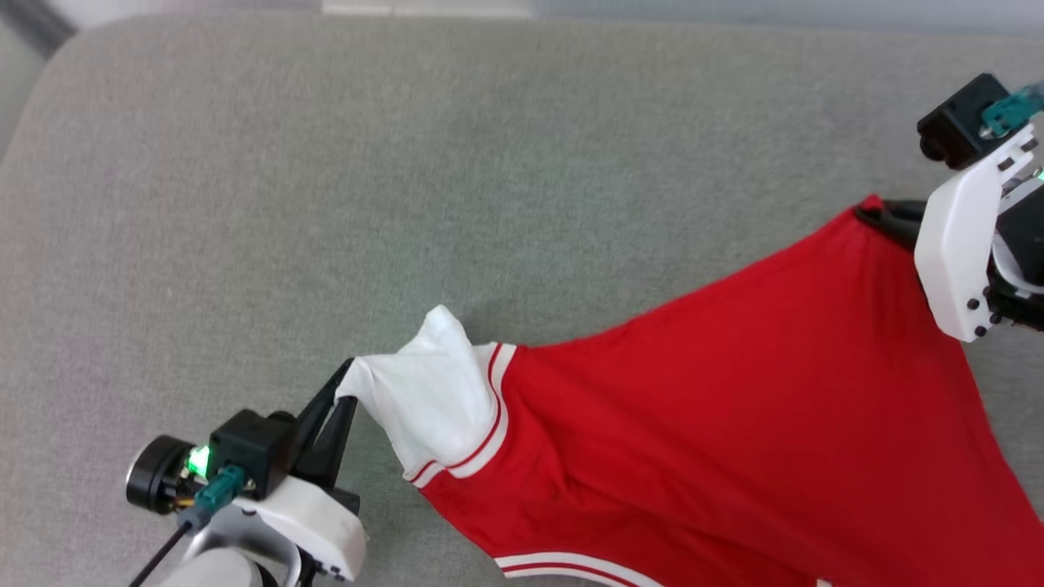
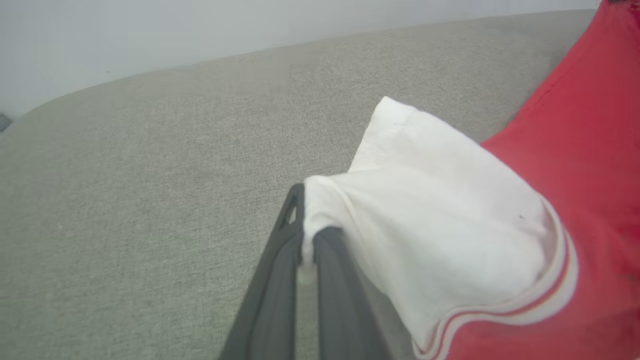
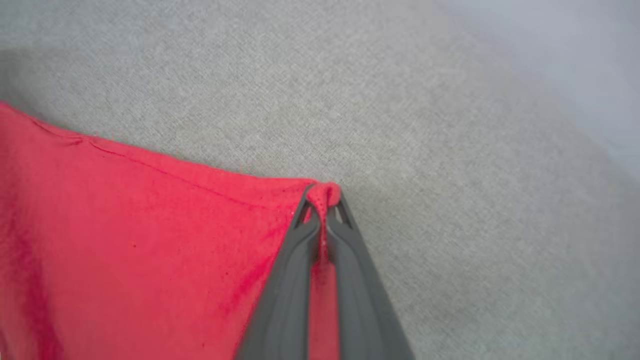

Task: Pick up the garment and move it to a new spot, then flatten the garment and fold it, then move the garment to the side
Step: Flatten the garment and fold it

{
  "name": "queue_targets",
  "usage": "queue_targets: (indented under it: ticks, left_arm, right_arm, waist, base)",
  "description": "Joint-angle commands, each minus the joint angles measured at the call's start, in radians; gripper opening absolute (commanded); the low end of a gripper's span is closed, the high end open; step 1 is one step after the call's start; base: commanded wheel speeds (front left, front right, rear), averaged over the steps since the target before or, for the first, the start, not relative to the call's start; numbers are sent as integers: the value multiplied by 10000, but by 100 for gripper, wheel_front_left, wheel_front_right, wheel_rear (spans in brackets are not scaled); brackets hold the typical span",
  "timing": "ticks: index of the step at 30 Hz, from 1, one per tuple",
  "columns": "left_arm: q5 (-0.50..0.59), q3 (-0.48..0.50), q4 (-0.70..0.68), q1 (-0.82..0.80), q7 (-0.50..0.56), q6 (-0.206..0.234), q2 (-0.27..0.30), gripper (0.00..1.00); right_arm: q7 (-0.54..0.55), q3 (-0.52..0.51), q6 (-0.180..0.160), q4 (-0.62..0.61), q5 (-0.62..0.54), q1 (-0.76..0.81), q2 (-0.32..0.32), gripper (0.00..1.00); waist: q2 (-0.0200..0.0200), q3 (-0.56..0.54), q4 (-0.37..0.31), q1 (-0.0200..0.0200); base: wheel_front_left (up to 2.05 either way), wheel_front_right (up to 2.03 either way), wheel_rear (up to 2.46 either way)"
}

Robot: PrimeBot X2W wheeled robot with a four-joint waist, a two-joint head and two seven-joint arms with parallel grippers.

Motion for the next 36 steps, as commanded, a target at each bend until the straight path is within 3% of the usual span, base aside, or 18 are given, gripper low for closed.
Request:
queue_targets:
  ticks: [1,9,17,29,36]
  left_arm:
    - [64,57,-45,-277,71,-64,97,0]
    - [266,421,-254,-1739,563,-375,441,0]
    - [607,801,246,-4595,1218,-1298,435,0]
    - [1207,1207,2199,-10249,2034,-2866,-357,0]
    - [1722,1217,3648,-13487,2167,-3622,-1015,0]
  right_arm:
    - [-484,7,-4,-138,30,-37,-94,0]
    - [-2353,-590,-4,-269,-391,-454,-155,0]
    - [-3200,-1773,-4,100,-1469,-1443,619,0]
    - [-3136,-3439,-6,1200,-3461,-4679,2210,0]
    - [-3073,-3829,-4,2096,-4243,-7016,2756,0]
  waist:
    - [0,-695,-400,-1]
    - [0,-1275,-1022,-1]
    - [0,-837,-1503,-1]
    - [0,815,-1711,-1]
    - [0,1668,-1623,-1]
  base:
    - [0,0,0]
    - [0,0,0]
    - [0,0,0]
    - [0,0,0]
    - [0,0,0]
